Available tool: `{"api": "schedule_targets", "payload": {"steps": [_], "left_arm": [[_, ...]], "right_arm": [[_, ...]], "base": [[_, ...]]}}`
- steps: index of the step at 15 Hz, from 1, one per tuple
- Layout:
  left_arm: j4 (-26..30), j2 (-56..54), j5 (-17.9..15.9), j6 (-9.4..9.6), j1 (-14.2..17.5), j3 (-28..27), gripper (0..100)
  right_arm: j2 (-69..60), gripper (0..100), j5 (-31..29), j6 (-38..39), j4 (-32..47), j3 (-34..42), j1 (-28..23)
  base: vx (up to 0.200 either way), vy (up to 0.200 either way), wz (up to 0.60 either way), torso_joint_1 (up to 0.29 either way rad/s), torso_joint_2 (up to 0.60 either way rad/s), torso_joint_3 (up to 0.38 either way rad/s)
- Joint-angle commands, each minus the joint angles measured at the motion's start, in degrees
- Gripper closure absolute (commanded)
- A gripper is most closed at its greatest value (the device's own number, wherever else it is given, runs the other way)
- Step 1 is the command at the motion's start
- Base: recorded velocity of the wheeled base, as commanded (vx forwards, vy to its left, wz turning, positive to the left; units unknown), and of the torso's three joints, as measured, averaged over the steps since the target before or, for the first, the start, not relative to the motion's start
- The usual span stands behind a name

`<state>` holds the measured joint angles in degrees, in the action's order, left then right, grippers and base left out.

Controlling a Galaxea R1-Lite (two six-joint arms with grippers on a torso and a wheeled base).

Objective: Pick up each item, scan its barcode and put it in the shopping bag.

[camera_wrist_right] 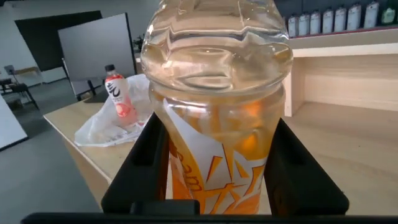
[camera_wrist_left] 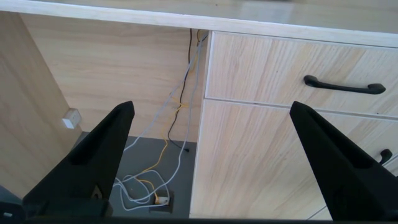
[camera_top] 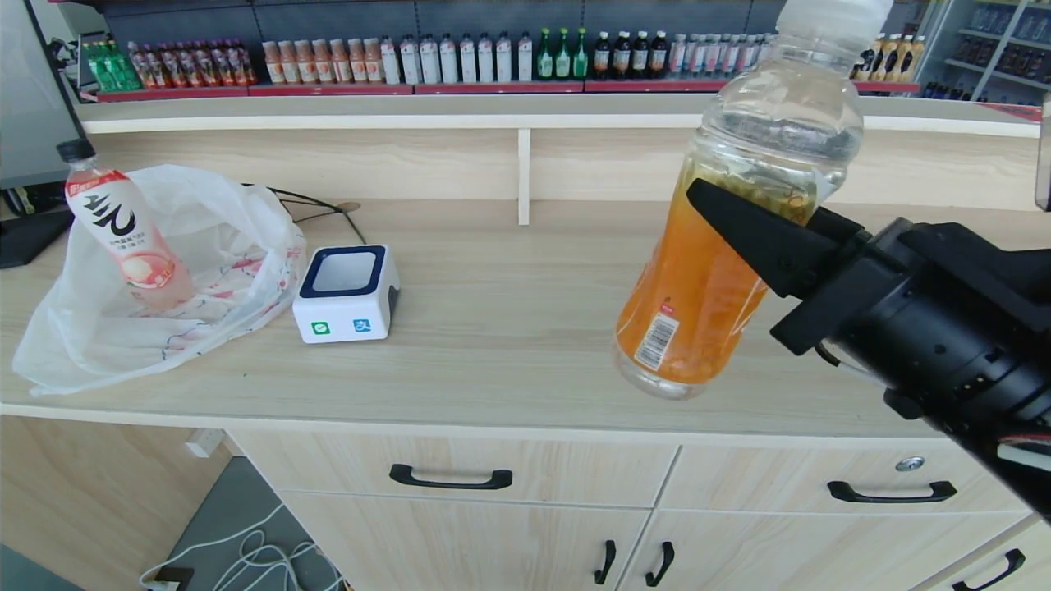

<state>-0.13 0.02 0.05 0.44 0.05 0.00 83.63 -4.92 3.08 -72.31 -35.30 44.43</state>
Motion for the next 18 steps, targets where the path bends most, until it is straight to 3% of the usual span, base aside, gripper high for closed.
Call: {"api": "schedule_targets", "payload": {"steps": [1,2,7,14,18], "left_arm": [[-0.04,-0.02,0.04,0.00,0.04,0.00,0],[-0.04,-0.02,0.04,0.00,0.04,0.00,0],[-0.04,-0.02,-0.05,0.26,0.04,0.00,0],[-0.04,-0.02,0.04,0.09,0.04,0.00,0],[-0.04,-0.02,0.04,0.00,0.04,0.00,0]], "right_arm": [[2.07,100,-0.52,-4.75,-0.11,0.50,-5.67],[2.77,100,-0.52,-7.30,-0.20,0.32,-8.22],[4.26,100,-1.75,-8.89,-1.16,0.59,-11.30],[4.53,100,-5.01,-8.62,-2.74,0.76,-11.56],[4.18,100,-5.01,-8.53,-2.92,0.59,-12.27]], "base": [[0.000,0.000,0.00,0.000,0.00,0.000],[0.000,0.000,0.00,0.000,0.00,0.000],[0.000,0.000,0.00,0.000,0.00,0.000],[0.000,0.000,0.00,0.000,0.00,0.000],[0.000,0.200,0.00,0.001,0.00,0.006]]}}
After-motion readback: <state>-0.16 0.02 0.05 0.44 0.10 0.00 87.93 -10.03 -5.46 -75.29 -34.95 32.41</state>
